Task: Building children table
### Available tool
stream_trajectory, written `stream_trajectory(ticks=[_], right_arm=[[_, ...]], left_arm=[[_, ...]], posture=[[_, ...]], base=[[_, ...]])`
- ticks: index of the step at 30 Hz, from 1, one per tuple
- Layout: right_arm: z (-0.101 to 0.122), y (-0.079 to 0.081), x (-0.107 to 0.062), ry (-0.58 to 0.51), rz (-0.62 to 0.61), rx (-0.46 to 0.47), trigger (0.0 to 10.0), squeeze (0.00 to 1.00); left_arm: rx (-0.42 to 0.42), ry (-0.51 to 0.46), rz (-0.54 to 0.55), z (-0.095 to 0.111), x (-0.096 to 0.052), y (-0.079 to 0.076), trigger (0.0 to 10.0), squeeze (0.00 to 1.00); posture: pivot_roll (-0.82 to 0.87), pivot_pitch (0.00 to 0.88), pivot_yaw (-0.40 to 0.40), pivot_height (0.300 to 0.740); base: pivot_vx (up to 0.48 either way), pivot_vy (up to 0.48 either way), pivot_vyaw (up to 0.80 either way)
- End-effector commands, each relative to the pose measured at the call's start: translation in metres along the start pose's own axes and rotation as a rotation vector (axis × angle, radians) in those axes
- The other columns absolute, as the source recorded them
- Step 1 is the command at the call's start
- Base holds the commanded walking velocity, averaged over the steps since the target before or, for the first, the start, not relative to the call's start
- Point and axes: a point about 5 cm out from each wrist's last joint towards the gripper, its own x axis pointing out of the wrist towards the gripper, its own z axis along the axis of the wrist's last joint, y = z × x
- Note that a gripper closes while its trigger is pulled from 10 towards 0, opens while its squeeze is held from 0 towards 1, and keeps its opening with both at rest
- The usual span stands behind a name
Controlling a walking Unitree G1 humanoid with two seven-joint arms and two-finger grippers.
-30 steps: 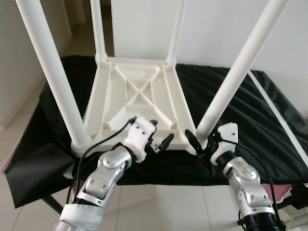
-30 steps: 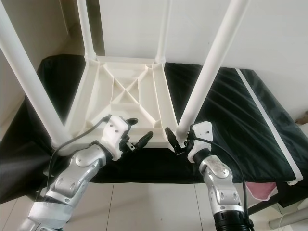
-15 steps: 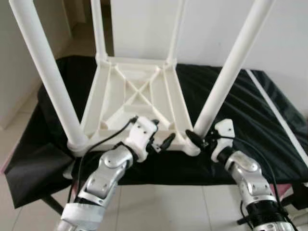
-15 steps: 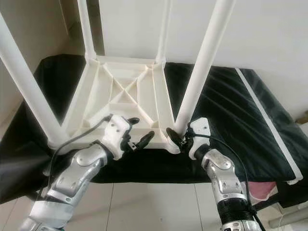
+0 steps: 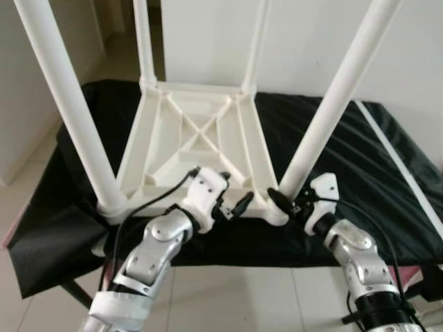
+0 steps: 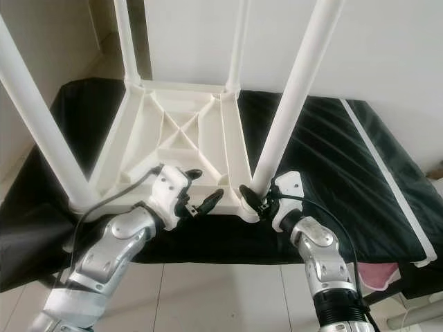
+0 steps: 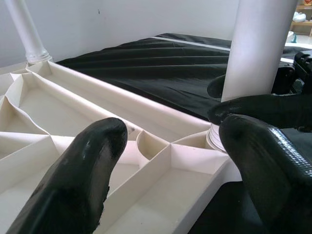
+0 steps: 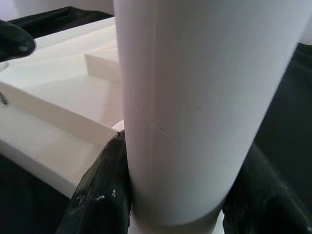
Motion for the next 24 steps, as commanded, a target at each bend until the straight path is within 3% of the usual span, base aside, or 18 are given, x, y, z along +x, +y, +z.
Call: stream_trajectory(ticks=[1,11,13,14,16,24], right_arm=[[-0.011,0.002,-0.005,0.045,-0.034,0.031,10.0,0.00],[-0.014,0.007,-0.008,0.016,-0.330,0.099,10.0,0.00],[-0.015,0.011,-0.009,-0.011,-0.503,0.149,10.0,0.00],[-0.015,0.011,-0.009,-0.011,-0.503,0.149,10.0,0.00],[-0.019,0.015,-0.010,-0.008,-0.626,0.186,10.0,0.00],[-0.017,0.026,-0.006,-0.009,-0.646,0.211,10.0,0.00]], left_arm=[[0.004,-0.005,-0.052,0.002,0.002,-0.006,10.0,0.00],[-0.013,0.001,-0.047,0.000,0.000,-0.007,10.0,0.00],[-0.020,0.001,-0.046,-0.001,-0.001,-0.008,10.0,0.00],[-0.020,0.001,-0.046,-0.001,-0.001,-0.008,10.0,0.00],[-0.022,0.002,-0.049,-0.001,-0.002,-0.009,10.0,0.00],[-0.022,0.006,-0.052,-0.003,-0.003,-0.010,10.0,0.00]], posture=[[0.01,0.000,-0.065,0.740],[0.00,0.000,-0.069,0.740],[0.01,0.000,-0.075,0.740],[0.01,0.000,-0.075,0.740],[0.01,0.000,-0.077,0.740],[0.02,0.000,-0.082,0.740]], base=[[0.000,0.000,0.00],[0.000,0.000,0.00],[0.000,0.000,0.00],[0.000,0.000,0.00],[0.000,0.000,0.00],[0.000,0.000,0.00]])
